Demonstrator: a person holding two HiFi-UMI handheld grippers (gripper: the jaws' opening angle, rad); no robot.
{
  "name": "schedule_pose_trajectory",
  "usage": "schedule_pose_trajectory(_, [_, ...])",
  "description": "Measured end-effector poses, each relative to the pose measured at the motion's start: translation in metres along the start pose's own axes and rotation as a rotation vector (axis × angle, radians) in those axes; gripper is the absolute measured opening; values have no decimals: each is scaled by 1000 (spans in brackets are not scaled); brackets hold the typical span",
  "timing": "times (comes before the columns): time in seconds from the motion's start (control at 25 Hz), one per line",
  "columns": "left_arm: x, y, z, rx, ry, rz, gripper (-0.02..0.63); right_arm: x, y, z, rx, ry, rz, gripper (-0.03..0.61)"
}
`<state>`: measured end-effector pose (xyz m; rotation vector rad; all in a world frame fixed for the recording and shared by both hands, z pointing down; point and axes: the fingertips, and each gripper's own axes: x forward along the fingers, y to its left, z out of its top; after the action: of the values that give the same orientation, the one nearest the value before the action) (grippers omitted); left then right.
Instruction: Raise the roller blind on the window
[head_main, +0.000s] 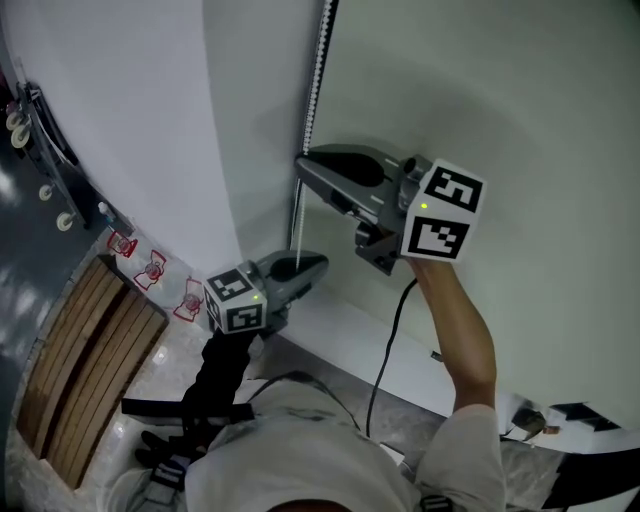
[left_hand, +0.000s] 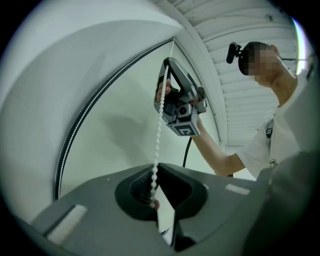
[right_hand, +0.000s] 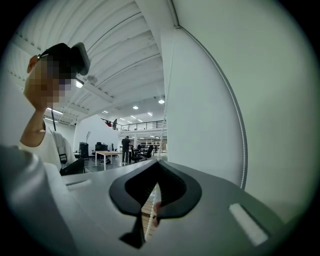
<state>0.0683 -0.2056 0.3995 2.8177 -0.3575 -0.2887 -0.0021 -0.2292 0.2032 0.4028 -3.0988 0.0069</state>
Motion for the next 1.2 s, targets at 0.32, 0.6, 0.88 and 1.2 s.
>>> schedule_pose_trajectory(0.32, [4,-1,4,-3,6,1,-2,-1,7,-58,79,81,10,5])
schedule_pose_trajectory(0.6, [3,1,2,0,8,4,-2,-1,17,-111,141,158,35,5])
schedule_pose_trajectory(0.88, [1,0,2,9,11,-3,-2,-6,15,-115,129,105,38,11])
schedule_pose_trajectory(1.2, [1,1,0,15,11,-8,-2,-7,-18,-37,95,-70,-3,175])
